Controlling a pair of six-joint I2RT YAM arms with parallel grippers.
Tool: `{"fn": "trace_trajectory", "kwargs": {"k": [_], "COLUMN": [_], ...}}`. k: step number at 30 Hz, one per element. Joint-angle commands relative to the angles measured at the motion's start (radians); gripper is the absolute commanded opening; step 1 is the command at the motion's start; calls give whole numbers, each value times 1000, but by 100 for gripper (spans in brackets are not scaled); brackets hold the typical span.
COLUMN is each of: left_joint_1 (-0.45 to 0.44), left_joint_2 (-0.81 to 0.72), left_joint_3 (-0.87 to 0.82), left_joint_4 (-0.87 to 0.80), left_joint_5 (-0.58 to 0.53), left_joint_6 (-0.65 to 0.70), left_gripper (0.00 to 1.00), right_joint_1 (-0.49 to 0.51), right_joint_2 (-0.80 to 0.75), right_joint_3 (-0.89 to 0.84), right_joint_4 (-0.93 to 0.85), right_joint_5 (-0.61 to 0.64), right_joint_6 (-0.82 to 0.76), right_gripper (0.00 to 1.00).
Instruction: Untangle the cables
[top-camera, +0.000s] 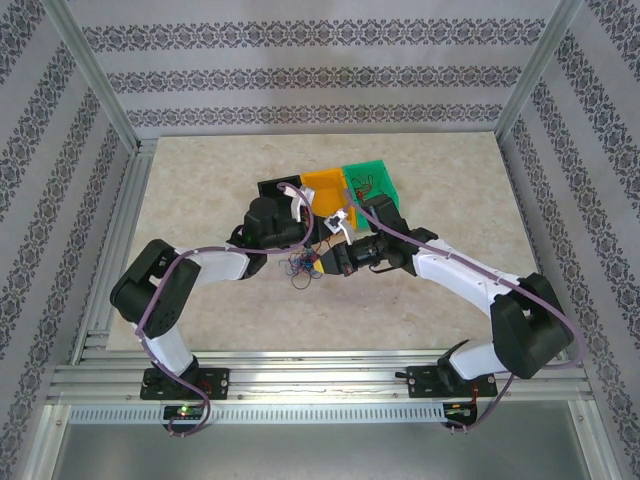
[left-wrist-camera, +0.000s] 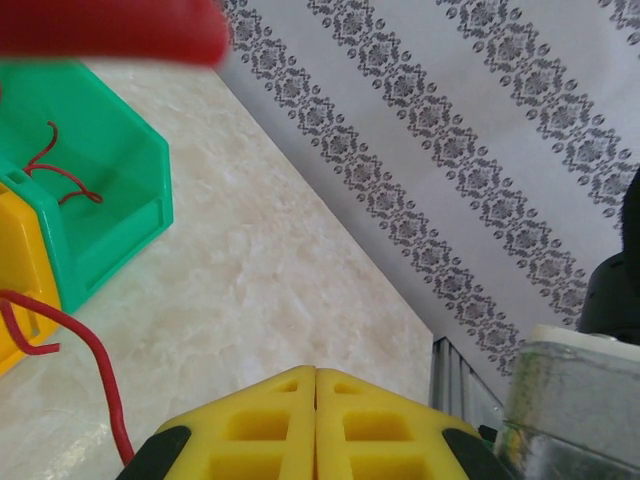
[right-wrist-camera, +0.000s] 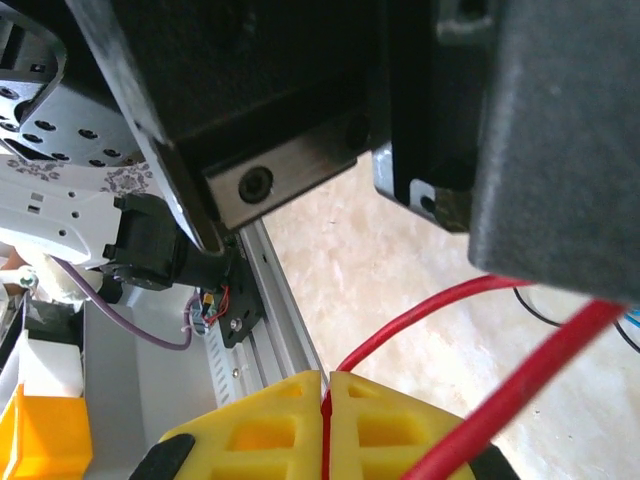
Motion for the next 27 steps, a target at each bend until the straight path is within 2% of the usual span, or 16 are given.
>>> {"fn": "trace_trajectory", "kwargs": {"k": [1,2,4,6,10,13,19,23,27], "left_joint_1": [45,48,46,43,33,21,18,1,-13], "left_joint_2": [26,29,24,14,-2,-6,-5,-18,-26], "left_joint_3": [0,-2,-5,-14,-31,-47,-64,-69,-63], "left_joint_4": [173,173,145,131,105,103,74,34,-31], "left_joint_5": [-43,-44,-60,-93,-168,-212,-234,-233,-221], "left_joint_6": [-58,-54,-30,-7,17,20,18,70,131], "left_gripper": [0,0,0,0,0,0,0,0,0], "right_joint_1": [8,-3,-28,-47,-82,-119,-229,-260,-263], "right_joint_2": [-4,-6,-15,-35,-90,-125,-187,-154,-89], "right_joint_3": [-22,-33,-56,-83,-119,-134,-163,-161,-167], "right_joint_4": [-77,-77,-83,-70,-57,-58,-39,-46,50], "right_joint_5": [-154,-142,-95,-71,28,87,200,316,341], "right_joint_6": [-31,-26,-11,-1,7,10,57,112,221], "right_gripper": [0,0,21,38,56,62,64,64,63]}}
